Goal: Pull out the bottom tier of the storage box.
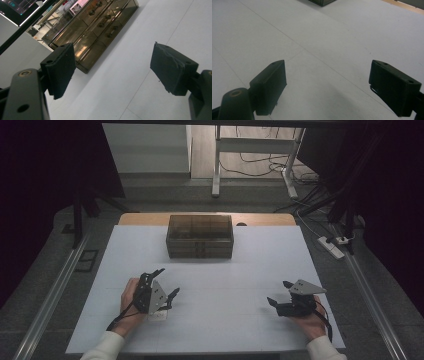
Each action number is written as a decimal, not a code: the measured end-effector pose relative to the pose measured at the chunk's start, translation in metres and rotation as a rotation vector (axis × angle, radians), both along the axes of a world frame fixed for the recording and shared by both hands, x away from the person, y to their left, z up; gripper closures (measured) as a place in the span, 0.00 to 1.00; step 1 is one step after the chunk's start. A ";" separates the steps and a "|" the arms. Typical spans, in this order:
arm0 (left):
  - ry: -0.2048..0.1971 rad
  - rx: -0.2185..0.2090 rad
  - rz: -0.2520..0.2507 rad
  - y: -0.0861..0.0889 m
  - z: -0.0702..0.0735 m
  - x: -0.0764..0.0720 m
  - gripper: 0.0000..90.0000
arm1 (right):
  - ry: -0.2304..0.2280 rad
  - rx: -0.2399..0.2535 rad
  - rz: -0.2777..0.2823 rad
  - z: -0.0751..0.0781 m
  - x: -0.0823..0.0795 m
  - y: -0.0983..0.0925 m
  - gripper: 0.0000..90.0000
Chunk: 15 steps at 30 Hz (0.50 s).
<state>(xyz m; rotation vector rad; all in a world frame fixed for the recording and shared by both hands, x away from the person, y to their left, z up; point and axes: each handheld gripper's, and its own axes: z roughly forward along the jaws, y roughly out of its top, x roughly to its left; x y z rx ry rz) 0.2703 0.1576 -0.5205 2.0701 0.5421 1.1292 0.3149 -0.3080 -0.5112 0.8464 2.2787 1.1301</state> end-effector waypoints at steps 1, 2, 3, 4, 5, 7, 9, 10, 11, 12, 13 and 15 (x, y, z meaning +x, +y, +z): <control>-0.001 0.002 0.000 0.000 0.000 0.000 0.23 | 0.000 -0.002 0.000 0.000 0.000 0.000 0.16; -0.002 0.005 0.000 -0.001 0.000 0.001 0.23 | -0.001 -0.002 0.000 0.000 0.000 0.000 0.16; -0.005 0.007 -0.003 -0.001 0.000 0.002 0.23 | 0.000 -0.004 -0.001 0.000 0.000 0.000 0.16; -0.006 0.009 -0.003 -0.002 0.000 0.002 0.23 | -0.001 -0.004 -0.001 0.000 0.000 0.000 0.16; -0.008 0.011 -0.005 -0.002 0.000 0.002 0.22 | -0.001 -0.004 -0.001 0.000 0.000 0.000 0.16; -0.014 0.014 -0.008 -0.003 0.000 0.003 0.22 | -0.001 -0.006 0.000 0.000 0.000 0.000 0.16; -0.018 0.019 -0.008 -0.004 0.000 0.005 0.22 | -0.001 -0.006 0.000 0.000 0.000 0.000 0.16; -0.020 0.022 -0.008 -0.005 0.000 0.005 0.22 | -0.001 -0.006 -0.001 0.000 0.000 0.000 0.16; -0.023 0.024 -0.004 -0.006 0.000 0.006 0.22 | -0.001 -0.007 -0.001 0.000 0.000 0.000 0.16; -0.024 0.026 -0.003 -0.006 0.000 0.006 0.22 | -0.002 -0.006 -0.002 0.000 0.000 0.000 0.16; -0.025 0.028 -0.004 -0.007 0.000 0.007 0.22 | -0.002 -0.006 -0.002 0.000 0.000 0.000 0.16; -0.025 0.031 -0.004 -0.008 0.000 0.008 0.22 | -0.002 -0.008 -0.005 -0.001 0.000 0.000 0.16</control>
